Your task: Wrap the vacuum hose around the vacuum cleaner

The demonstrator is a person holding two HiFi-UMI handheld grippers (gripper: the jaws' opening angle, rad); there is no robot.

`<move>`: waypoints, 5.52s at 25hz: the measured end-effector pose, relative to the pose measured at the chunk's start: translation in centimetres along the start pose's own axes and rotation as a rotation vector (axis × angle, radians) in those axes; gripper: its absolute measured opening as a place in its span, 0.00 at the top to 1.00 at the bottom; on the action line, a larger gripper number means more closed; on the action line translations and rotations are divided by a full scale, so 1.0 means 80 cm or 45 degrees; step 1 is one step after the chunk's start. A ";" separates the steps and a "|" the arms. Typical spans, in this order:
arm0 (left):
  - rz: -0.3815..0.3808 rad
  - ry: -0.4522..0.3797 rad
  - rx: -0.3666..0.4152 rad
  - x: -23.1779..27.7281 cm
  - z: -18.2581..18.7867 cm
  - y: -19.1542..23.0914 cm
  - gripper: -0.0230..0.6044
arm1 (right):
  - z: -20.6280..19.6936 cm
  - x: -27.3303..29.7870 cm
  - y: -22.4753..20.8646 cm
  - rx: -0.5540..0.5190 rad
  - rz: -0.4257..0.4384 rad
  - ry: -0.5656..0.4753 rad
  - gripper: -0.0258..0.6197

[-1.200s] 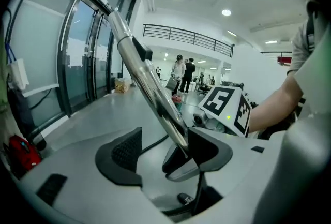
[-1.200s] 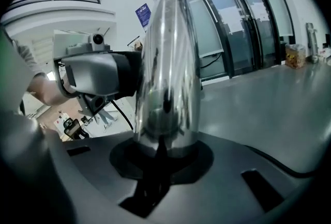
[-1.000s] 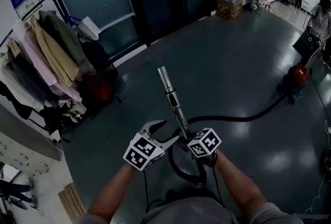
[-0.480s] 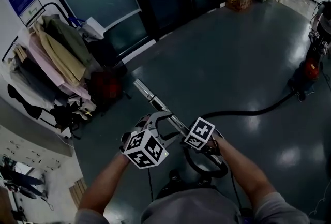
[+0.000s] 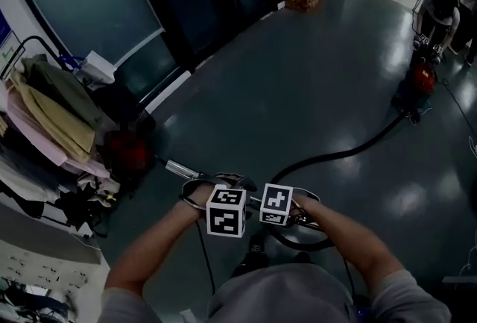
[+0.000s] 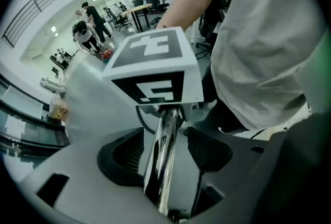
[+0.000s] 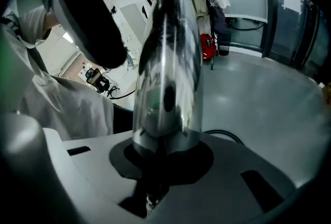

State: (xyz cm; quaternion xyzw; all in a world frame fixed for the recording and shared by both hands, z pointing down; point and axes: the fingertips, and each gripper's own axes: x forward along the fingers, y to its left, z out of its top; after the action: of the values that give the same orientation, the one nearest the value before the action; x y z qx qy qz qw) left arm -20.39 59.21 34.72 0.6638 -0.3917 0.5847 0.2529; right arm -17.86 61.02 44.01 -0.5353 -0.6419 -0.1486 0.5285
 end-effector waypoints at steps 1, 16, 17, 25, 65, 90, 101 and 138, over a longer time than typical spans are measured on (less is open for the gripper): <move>-0.032 0.000 0.031 0.007 -0.009 0.004 0.53 | 0.004 0.000 -0.005 0.023 -0.006 0.008 0.86; -0.219 0.042 0.421 0.067 -0.082 0.053 0.65 | 0.036 0.011 -0.066 0.328 -0.106 0.082 0.86; -0.213 0.032 0.434 0.069 -0.083 0.057 0.68 | 0.036 0.012 -0.068 0.347 -0.108 0.085 0.86; -0.230 -0.037 0.480 0.084 -0.092 0.049 0.69 | 0.036 0.031 -0.067 0.416 -0.100 0.104 0.86; -0.173 0.040 -0.204 0.059 -0.067 0.083 0.69 | -0.110 -0.076 -0.124 -0.158 -0.248 0.102 0.88; -0.285 -0.126 0.050 0.140 0.079 0.143 0.74 | -0.128 -0.126 -0.157 0.053 -0.328 0.247 0.88; -0.355 -0.246 0.179 0.161 0.043 0.183 0.74 | -0.118 -0.145 -0.206 0.294 -0.512 0.226 0.74; -0.275 -0.625 -0.391 0.213 0.239 0.303 0.74 | -0.115 -0.195 -0.148 1.272 -0.905 -1.052 0.76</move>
State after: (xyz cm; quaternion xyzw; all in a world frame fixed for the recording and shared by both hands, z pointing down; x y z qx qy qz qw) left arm -28.94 26.54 44.74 0.7772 -0.4520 0.3105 0.3086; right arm -25.14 41.27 39.06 -0.0027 -0.9144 0.2129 0.3442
